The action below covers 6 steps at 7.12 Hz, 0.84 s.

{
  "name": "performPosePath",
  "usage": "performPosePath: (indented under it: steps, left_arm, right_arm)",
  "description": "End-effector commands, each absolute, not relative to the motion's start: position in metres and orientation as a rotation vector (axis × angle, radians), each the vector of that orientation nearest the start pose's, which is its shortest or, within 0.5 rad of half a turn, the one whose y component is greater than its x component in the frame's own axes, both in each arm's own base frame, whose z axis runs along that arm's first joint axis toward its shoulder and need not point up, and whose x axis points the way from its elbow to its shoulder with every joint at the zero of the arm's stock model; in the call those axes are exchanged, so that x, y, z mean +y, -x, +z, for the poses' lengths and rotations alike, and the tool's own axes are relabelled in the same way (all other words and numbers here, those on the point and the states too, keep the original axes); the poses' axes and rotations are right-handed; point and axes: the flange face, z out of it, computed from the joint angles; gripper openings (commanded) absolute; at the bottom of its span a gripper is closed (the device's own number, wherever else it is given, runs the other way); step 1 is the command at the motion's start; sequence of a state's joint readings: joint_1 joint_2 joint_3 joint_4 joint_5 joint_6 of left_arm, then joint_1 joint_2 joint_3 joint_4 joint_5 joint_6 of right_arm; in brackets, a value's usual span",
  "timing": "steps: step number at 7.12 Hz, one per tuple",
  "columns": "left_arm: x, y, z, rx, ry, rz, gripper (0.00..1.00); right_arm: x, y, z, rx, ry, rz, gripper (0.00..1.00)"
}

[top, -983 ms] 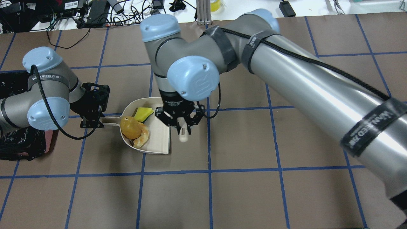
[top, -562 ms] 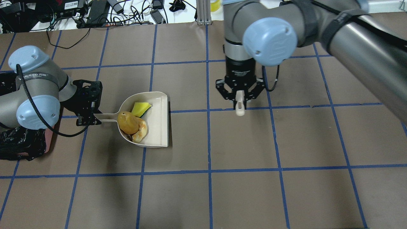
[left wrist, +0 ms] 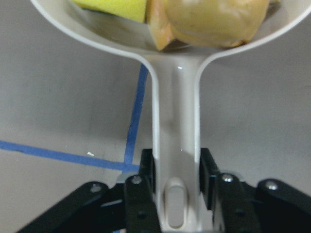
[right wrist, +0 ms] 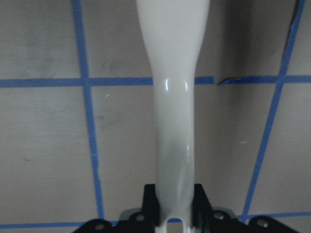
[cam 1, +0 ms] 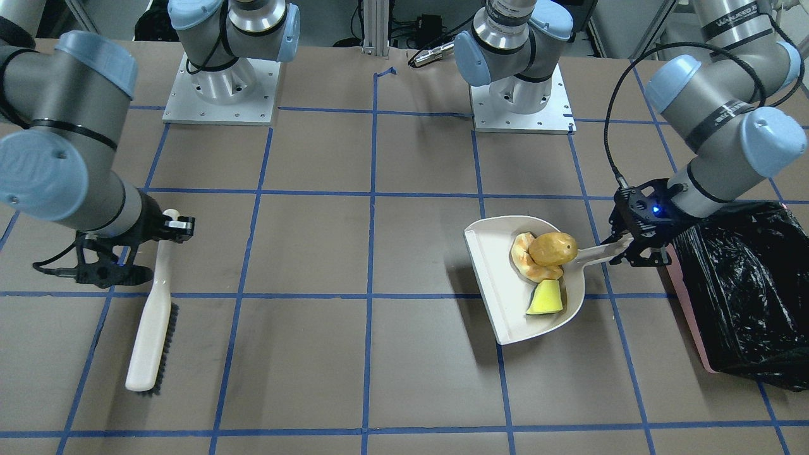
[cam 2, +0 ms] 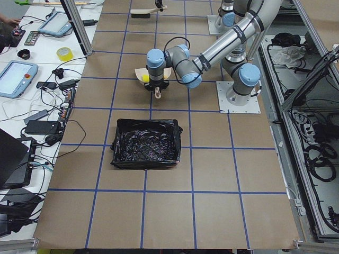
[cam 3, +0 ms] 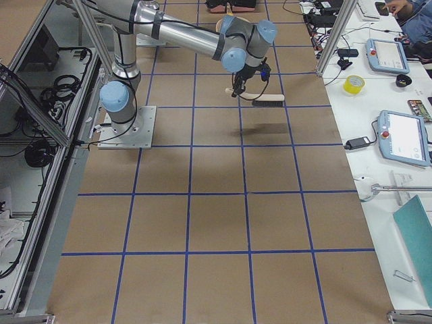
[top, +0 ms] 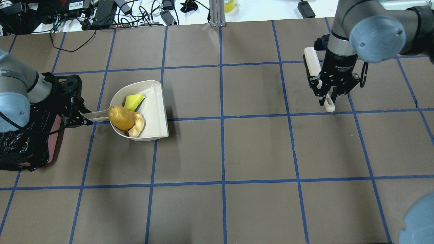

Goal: Sweep and dump trash into bin
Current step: 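Lift the dustpan over the bin with the left gripper while the right returns the brush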

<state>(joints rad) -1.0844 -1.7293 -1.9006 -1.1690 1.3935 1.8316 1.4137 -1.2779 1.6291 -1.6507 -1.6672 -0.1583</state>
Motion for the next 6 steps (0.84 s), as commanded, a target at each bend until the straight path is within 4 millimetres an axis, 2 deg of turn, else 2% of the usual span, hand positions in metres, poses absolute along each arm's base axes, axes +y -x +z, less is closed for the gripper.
performPosePath:
  steps: [1,2,4,5,6]
  left_arm:
    - [-0.525,-0.157,0.351,2.672,-1.937,-0.212,0.00]
    - [-0.518,-0.193,0.366,2.714,-1.844,-0.228,0.00]
    - [-0.481,-0.294,0.378,2.882,-1.579,-0.257,0.00]
    - [-0.466,-0.338,0.396,2.920,-1.469,-0.251,0.00]
    - [-0.462,-0.364,0.412,2.935,-1.429,-0.172,0.00]
  right_arm:
    - [-0.589,0.052,0.283,3.166,0.158,0.364,0.00]
    - [-0.593,0.078,0.274,3.169,0.113,0.343,0.00]
    - [-0.593,0.094,0.257,3.176,0.066,0.376,0.00]
    - [-0.588,0.101,0.245,3.147,0.030,0.402,0.00]
    - [-0.582,0.099,0.238,3.140,0.025,0.420,0.00]
